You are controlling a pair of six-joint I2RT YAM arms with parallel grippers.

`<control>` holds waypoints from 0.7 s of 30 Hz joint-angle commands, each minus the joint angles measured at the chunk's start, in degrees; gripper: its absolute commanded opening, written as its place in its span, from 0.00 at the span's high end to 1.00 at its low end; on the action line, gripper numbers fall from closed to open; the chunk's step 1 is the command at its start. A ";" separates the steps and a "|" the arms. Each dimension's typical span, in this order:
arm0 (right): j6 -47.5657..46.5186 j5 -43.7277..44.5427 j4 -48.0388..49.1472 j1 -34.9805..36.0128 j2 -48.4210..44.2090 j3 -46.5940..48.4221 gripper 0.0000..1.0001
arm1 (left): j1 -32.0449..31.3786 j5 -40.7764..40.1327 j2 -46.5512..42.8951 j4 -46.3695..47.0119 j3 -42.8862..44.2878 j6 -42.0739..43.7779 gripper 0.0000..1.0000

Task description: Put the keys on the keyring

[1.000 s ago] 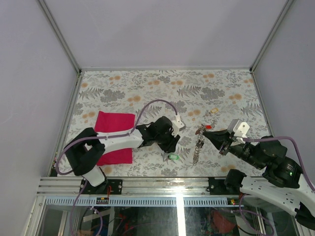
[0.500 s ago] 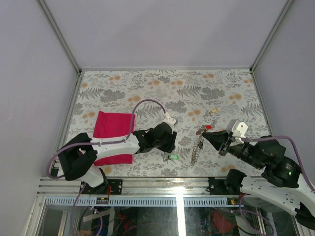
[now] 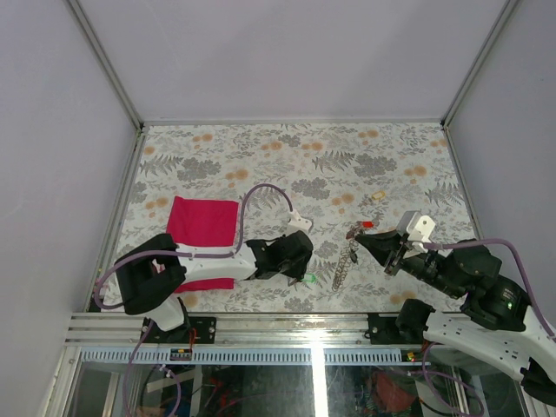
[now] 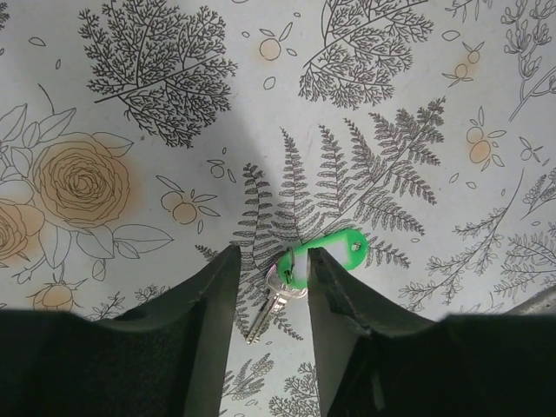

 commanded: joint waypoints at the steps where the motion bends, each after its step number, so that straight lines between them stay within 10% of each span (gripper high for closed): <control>1: 0.47 -0.33 4.93 0.35 0.51 0.28 1.00 | -0.59 -2.20 0.93 1.66 0.95 -0.87 0.65; 21: 0.59 -0.79 5.09 0.34 0.64 -0.02 1.00 | -2.37 -3.05 2.15 0.13 1.73 -0.97 0.79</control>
